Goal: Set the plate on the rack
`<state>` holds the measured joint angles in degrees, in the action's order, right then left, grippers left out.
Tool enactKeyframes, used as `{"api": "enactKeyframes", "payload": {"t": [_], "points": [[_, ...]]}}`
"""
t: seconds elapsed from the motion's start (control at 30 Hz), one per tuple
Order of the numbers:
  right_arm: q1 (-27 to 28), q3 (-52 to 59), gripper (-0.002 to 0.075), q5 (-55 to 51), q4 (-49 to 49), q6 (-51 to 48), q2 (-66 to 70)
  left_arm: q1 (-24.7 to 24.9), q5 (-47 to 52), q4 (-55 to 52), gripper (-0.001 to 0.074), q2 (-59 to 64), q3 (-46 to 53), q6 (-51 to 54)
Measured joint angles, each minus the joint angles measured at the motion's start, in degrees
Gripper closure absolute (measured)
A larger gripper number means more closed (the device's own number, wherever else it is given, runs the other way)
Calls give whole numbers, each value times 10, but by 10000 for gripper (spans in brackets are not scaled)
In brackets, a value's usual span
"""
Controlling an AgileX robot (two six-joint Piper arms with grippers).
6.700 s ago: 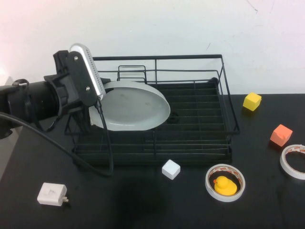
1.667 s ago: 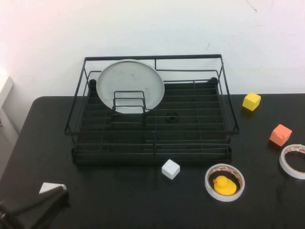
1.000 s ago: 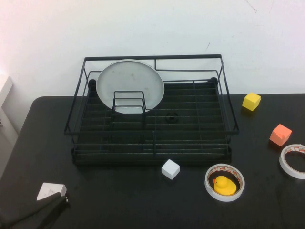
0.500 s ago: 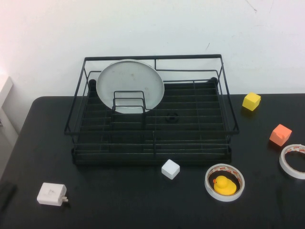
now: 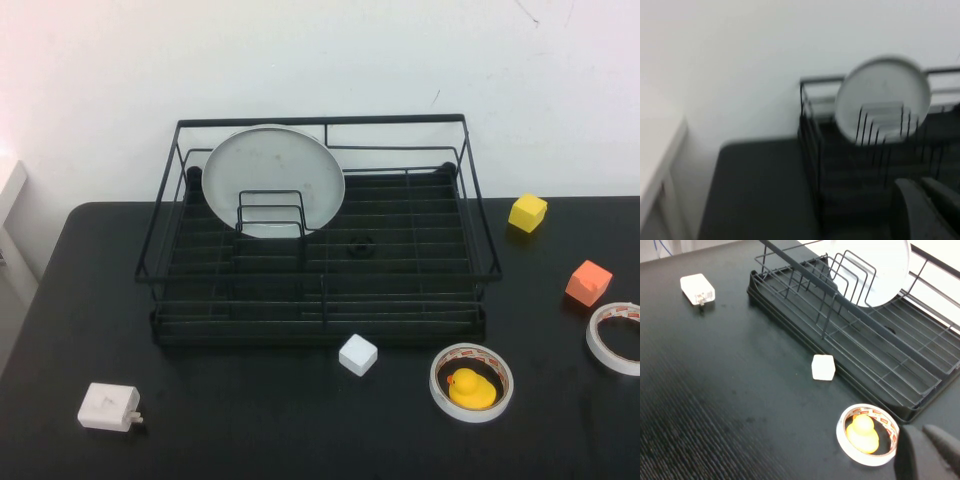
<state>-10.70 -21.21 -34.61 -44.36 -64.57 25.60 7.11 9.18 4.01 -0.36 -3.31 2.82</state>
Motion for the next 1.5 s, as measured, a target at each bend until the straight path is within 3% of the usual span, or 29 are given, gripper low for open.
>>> {"api": "enactKeyframes", "payload": {"t": [0.1,0.33,0.47,1.5], "points": [[0,0,728,0,-1,0,0,0,-22,-31,735,0,41,-56],[0,0,728,0,-1,0,0,0,34,-40,735,0,44,-102],[0,0,728,0,-1,0,0,0,84,-29,735,-1,44,-88],[0,0,728,0,-1,0,0,1,89,-16,735,-3,43,-56]]}}
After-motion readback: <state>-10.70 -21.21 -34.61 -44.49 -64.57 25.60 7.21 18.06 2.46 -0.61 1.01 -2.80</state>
